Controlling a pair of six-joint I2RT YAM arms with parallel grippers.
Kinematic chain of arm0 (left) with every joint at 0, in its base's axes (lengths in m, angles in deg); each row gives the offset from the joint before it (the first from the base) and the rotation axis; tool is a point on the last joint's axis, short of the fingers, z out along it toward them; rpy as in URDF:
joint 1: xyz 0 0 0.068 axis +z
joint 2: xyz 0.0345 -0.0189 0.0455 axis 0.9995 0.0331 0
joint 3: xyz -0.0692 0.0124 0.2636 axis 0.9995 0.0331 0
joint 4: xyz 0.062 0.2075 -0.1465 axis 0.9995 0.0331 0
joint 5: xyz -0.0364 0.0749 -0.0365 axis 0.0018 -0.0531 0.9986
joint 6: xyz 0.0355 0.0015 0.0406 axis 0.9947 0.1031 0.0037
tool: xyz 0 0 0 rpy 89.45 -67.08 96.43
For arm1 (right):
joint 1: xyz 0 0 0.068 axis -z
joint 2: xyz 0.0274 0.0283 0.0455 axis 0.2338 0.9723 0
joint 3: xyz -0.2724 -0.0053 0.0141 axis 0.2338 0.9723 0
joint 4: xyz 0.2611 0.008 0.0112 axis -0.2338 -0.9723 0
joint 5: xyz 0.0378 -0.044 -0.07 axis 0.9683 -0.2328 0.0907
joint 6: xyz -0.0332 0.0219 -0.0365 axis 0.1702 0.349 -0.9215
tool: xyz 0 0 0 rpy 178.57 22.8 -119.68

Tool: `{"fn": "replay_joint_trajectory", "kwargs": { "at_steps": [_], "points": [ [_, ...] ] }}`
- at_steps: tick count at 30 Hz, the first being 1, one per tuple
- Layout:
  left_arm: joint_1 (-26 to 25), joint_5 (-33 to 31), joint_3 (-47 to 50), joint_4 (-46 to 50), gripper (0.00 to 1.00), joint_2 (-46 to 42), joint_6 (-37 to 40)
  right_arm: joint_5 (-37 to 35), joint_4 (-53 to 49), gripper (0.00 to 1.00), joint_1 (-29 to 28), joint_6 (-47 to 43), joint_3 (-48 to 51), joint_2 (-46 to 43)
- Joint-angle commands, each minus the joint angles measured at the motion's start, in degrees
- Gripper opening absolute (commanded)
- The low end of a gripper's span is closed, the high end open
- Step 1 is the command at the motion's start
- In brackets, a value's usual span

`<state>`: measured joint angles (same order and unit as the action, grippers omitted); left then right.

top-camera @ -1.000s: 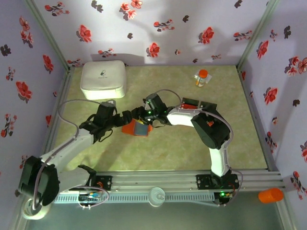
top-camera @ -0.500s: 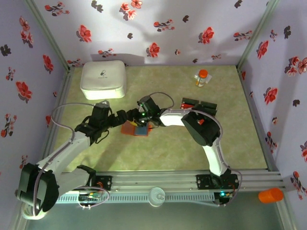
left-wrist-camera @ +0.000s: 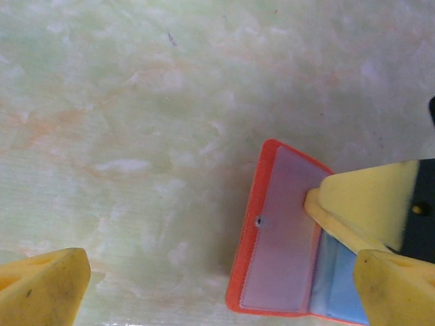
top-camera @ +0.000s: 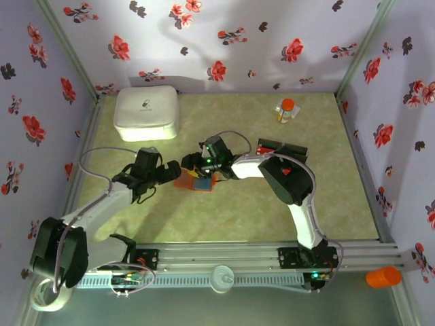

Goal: Put the credit cards into the card holder

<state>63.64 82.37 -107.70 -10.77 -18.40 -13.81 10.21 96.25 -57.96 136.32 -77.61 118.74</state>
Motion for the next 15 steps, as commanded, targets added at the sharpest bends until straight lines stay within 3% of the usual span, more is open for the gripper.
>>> {"fn": "replay_joint_trajectory", "kwargs": {
  "at_steps": [1,8,15],
  "points": [
    [0.30,0.95,0.70,-1.23,1.00,2.16,0.87,0.90,-0.63,0.54,0.63,-0.91,1.60,-1.24],
    [-0.31,1.13,0.78,-2.38,1.00,4.63,0.90,3.76,-1.36,0.54,1.76,-2.33,2.23,-1.08],
    [-2.24,0.89,1.53,-3.58,1.00,5.40,0.27,7.24,-11.90,0.53,3.64,-10.58,0.80,-2.17]
  ]
}}
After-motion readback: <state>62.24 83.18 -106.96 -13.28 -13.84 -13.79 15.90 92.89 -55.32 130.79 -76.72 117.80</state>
